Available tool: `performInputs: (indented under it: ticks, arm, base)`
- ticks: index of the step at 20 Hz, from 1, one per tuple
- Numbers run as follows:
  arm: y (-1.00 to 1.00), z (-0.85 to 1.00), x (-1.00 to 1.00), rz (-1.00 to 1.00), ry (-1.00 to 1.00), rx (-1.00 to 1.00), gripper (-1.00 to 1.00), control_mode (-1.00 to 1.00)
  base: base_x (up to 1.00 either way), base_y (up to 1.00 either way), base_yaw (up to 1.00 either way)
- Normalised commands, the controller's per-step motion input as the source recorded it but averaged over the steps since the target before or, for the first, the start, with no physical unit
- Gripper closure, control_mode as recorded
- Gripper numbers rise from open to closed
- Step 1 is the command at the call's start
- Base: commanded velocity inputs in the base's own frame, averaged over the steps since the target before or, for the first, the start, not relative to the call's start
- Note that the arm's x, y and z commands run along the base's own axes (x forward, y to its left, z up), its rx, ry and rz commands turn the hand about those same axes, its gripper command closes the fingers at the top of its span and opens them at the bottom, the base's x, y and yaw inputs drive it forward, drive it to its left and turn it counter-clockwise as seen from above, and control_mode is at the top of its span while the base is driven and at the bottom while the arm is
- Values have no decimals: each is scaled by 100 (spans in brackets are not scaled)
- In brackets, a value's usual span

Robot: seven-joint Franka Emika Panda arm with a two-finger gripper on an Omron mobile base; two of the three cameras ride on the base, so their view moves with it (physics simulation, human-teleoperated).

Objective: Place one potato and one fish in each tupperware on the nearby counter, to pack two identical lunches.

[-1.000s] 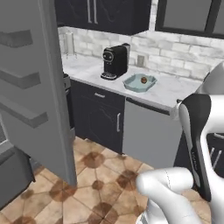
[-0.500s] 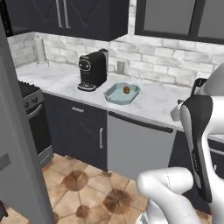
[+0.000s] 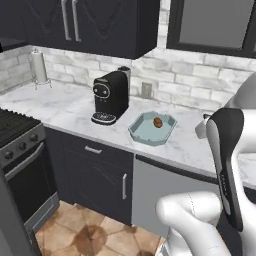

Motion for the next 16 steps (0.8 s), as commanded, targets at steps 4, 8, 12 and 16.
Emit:
performInputs:
  ticks: [4, 8, 12, 16]
  arm:
    - [0, 0, 0, 0, 0, 0, 100, 100]
    - [0, 0, 0, 0, 0, 0, 100, 100]
    - [0, 0, 0, 0, 0, 0, 100, 100]
    - [-3, 0, 18, -8, 0, 0, 100, -100]
  base:
    - [100, 24, -5]
    - [100, 2, -13]
    - [86, -16, -16]
    - [29, -10, -8]
